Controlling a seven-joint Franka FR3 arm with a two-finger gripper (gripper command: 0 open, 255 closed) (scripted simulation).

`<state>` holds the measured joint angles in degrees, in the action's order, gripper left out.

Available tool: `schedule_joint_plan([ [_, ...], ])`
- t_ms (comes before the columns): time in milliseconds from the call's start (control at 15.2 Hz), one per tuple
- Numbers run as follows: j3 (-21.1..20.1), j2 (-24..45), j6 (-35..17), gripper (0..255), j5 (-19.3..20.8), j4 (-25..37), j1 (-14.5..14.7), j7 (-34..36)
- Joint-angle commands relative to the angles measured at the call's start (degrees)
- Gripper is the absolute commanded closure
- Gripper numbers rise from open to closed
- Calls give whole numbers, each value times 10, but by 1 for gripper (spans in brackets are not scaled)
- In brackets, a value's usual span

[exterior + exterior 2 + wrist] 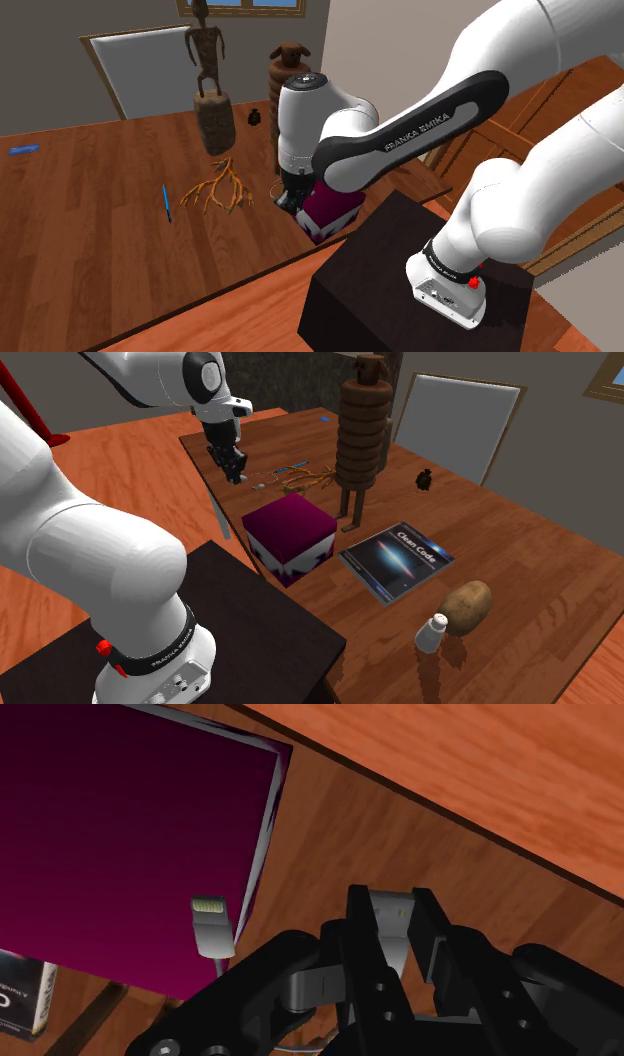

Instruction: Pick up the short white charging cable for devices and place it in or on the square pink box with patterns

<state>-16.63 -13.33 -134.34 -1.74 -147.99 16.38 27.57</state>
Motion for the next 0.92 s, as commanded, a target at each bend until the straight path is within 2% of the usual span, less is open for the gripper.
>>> schedule_joint_plan([
  [0,17,-30,0,255,-5,-29,-7,-29],
  [264,60,-84,3,255,-1,-79,-27,-90],
  [594,119,-143,12,255,24,-127,-65,-169],
  [858,117,-114,-31,255,26,-141,-67,-166],
])
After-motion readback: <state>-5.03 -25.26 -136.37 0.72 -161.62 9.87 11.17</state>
